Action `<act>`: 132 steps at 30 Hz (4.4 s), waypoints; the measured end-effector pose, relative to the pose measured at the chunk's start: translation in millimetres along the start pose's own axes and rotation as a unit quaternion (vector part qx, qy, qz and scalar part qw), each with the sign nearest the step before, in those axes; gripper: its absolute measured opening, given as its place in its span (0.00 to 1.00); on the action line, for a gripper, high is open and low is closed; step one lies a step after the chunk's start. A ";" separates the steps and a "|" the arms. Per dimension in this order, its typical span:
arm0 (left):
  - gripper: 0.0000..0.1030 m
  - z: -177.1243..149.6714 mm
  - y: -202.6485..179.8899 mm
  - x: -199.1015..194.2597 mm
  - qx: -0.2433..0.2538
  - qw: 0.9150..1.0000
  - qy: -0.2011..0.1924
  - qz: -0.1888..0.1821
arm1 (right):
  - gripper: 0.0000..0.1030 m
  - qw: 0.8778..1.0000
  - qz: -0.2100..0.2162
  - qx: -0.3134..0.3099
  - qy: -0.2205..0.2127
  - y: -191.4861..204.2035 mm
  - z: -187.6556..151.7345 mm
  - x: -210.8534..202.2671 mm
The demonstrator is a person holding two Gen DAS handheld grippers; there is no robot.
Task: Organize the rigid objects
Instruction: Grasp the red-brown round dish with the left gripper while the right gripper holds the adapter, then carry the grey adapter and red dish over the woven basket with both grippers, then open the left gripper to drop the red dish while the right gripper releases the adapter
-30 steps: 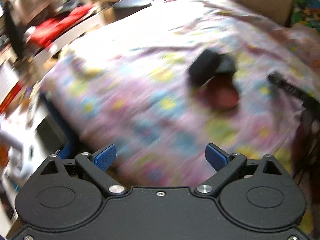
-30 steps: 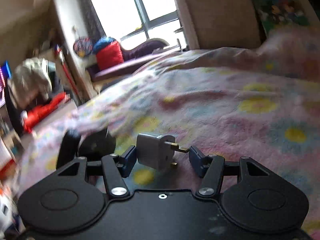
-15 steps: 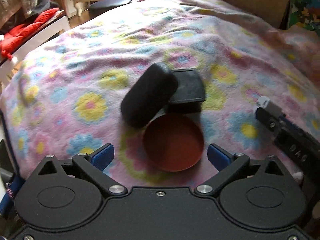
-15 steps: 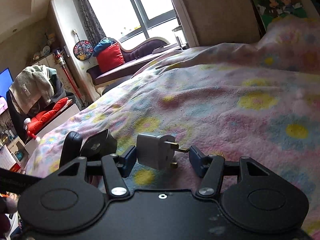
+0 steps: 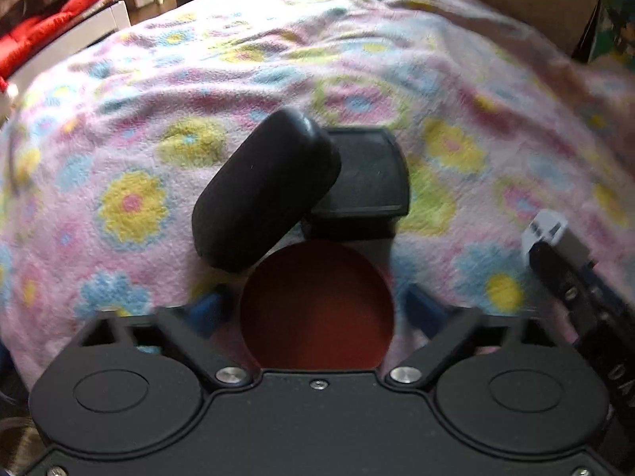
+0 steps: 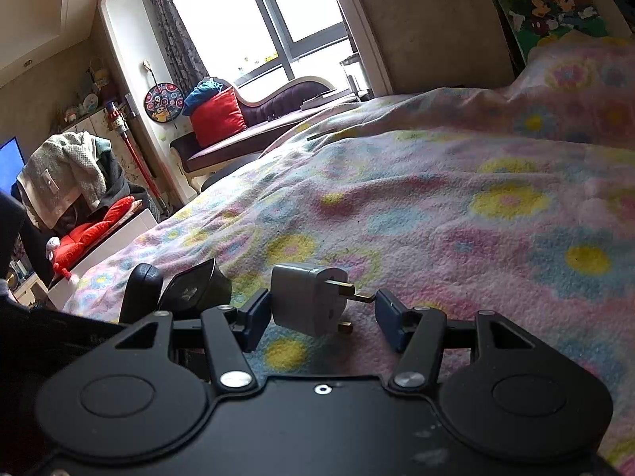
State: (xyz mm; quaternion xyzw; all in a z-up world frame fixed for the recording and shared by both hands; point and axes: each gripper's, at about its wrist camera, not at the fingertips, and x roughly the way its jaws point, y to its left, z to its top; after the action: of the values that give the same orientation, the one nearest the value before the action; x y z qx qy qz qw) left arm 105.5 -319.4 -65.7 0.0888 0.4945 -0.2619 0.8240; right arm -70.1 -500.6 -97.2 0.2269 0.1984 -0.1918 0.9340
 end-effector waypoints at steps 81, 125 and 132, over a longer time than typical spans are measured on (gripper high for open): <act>0.69 -175.4 272.7 -175.3 -0.135 0.985 0.083 0.066 | 0.55 0.947 0.118 -0.189 0.231 279.6 -126.7 -125.1; 0.85 -173.5 267.9 -161.2 -0.133 0.979 0.117 0.101 | 0.74 0.933 0.115 -0.194 0.281 242.3 -124.8 -111.2; 0.85 -170.5 262.7 -159.4 -0.124 0.979 0.119 0.111 | 0.79 0.954 0.079 -0.185 0.223 219.4 -91.5 -96.8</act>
State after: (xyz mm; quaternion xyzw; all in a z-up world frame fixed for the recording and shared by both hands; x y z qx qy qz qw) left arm 51.4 27.0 -42.4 0.0708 0.6047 -0.0926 0.7879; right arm -79.8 -248.2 -51.5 0.1017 0.4148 -0.0218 0.9040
